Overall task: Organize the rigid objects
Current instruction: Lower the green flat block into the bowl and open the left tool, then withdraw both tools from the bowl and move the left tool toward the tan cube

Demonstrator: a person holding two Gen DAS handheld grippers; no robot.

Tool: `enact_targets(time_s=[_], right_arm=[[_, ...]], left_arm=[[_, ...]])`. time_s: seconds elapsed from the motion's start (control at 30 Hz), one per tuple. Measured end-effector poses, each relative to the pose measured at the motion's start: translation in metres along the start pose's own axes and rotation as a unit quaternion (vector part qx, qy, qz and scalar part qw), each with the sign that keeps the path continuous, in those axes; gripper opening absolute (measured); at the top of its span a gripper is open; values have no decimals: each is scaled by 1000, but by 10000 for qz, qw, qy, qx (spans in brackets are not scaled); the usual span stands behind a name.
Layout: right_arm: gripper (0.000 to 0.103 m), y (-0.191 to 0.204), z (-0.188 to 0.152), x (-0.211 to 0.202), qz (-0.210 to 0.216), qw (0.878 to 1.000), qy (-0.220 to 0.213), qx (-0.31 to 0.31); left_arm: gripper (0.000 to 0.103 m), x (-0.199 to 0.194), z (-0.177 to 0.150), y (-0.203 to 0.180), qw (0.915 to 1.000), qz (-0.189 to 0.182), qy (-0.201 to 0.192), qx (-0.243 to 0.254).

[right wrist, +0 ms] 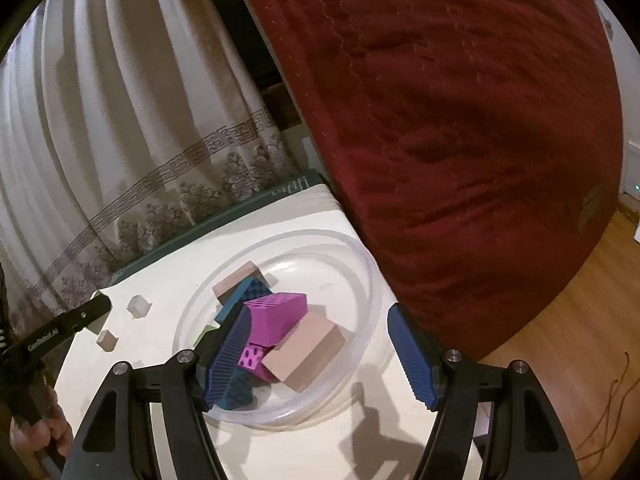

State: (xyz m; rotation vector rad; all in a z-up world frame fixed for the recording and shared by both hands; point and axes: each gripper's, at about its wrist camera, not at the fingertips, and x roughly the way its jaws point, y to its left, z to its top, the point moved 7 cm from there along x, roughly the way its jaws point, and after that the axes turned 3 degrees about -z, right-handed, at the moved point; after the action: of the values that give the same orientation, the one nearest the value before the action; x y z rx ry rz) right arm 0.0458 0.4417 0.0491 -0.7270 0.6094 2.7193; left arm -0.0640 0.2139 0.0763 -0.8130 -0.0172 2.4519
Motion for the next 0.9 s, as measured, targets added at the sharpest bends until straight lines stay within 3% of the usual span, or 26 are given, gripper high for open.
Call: enact_targets(time_s=[0.43, 0.5, 0.53, 0.57, 0.9], right_arm=[[74, -8, -2, 8, -35, 10000, 41, 5], [74, -8, -3, 8, -43, 10000, 57, 9], [74, -8, -4, 9, -43, 10000, 72, 6], [74, -8, -4, 10, -42, 10000, 85, 4], [74, 8, -12, 8, 91, 9998, 131, -136]], left_arm=[[44, 46, 11, -56, 9972, -567, 277, 390], [50, 49, 9, -62, 9959, -756, 344, 357], [63, 49, 9, -63, 9954, -820, 371, 340], [75, 48, 8, -63, 9956, -819, 333, 326], [76, 30, 10, -29, 9989, -358, 175, 231]])
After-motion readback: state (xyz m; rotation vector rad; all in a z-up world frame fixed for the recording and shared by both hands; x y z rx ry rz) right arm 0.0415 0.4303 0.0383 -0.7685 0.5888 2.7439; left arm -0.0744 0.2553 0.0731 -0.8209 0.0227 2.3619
